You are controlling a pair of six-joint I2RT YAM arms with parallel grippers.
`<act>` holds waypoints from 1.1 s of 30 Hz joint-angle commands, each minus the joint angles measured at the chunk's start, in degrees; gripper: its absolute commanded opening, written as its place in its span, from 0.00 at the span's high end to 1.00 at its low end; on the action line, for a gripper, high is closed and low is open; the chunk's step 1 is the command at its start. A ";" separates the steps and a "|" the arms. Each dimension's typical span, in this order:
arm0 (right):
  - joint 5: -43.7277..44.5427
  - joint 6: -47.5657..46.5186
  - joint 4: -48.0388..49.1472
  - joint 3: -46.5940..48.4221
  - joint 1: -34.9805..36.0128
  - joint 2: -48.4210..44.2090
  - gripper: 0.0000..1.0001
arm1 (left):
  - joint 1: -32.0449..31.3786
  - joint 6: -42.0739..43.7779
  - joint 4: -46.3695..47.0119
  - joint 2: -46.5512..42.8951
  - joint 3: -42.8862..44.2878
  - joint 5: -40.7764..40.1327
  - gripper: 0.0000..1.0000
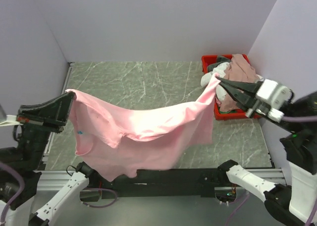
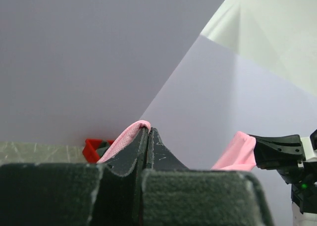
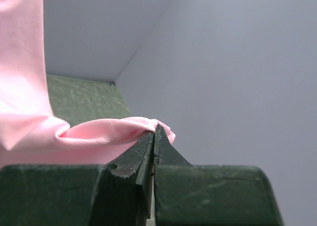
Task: Fold and stack the t-shirts
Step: Flatten the tshirt out
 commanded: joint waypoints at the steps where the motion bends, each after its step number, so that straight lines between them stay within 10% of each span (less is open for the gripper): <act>1: 4.38 7.39 5.51 -7.62 -0.53 1.41 1.00 | 0.34 -2.71 -1.18 -1.08 -5.20 -4.00 1.00; 8: 17.11 14.44 29.68 -33.87 -0.53 9.20 1.00 | 0.34 -8.08 4.34 4.18 -24.52 -25.97 1.00; 14: 35.48 18.39 41.93 -26.86 -0.88 38.24 1.00 | 10.23 -12.55 15.51 29.46 -25.89 -26.20 0.99; 17: 45.42 21.74 34.67 -8.88 -2.19 55.82 0.82 | 22.11 -15.73 16.57 48.35 -18.71 -11.88 0.75; 18: 46.39 22.26 28.11 -3.83 -2.63 59.73 0.72 | 24.13 -15.47 16.14 58.32 -15.79 -6.88 0.47; 19: 46.67 23.40 25.09 0.75 -3.25 62.90 0.51 | 27.37 -12.85 15.52 63.38 -12.28 1.61 0.39; 24: 37.29 22.01 21.35 2.32 -5.80 62.96 0.31 | 28.90 -4.40 -0.05 77.50 12.09 5.65 0.28; 30: 0.10 4.63 14.11 -18.78 -8.08 44.67 0.26 | 29.25 2.02 5.23 60.31 1.48 4.24 0.16; 33: -16.63 -20.33 -0.96 -27.13 -7.91 38.61 0.26 | 29.25 2.12 6.73 49.42 -10.02 7.83 0.16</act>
